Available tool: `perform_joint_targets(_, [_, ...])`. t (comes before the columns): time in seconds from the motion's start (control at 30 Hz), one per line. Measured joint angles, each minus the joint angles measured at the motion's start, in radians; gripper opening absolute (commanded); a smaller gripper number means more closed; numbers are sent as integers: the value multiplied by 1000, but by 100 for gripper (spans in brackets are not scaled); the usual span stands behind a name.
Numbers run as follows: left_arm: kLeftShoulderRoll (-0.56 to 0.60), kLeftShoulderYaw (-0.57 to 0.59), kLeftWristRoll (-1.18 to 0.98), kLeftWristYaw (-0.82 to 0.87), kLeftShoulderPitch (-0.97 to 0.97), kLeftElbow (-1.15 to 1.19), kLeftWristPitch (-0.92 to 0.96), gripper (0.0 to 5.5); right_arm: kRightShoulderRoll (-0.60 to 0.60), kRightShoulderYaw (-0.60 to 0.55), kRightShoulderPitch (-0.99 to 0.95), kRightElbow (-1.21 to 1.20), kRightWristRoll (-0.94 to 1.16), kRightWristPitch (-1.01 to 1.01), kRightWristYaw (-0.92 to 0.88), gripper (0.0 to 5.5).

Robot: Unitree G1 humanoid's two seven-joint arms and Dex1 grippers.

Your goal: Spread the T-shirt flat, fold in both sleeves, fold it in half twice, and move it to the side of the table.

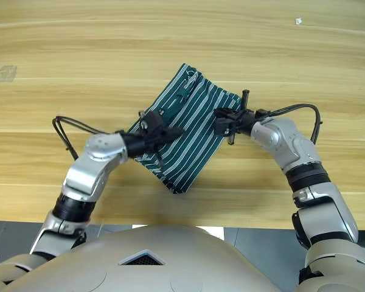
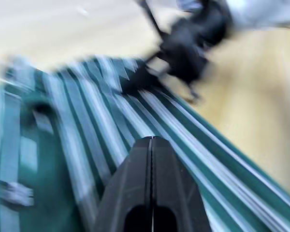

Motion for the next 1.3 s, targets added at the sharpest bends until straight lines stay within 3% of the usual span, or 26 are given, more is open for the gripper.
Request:
perform_joint_targets(0.3, [-77,8,96,125,-213,509,-174,1,-11,58,-25,-18,-109,3,-71,0])
perform_joint_targets(0.47, [-58,42,117,154,-263,610,-236,1,-14,74,-34,-16,-113,3,-78,0])
perform_joint_targets(0.83, [138,312,63,213,-241,508,-235,1,-29,118,-65,5,-147,-22,-126,0])
perform_joint_targets(1.1, [141,291,22,142,-137,312,-158,1,33,86,-45,-46,-135,32,-184,0])
perform_joint_targets(1.3, [197,244,49,86,-50,283,-111,1,80,90,47,-189,-64,36,-112,0])
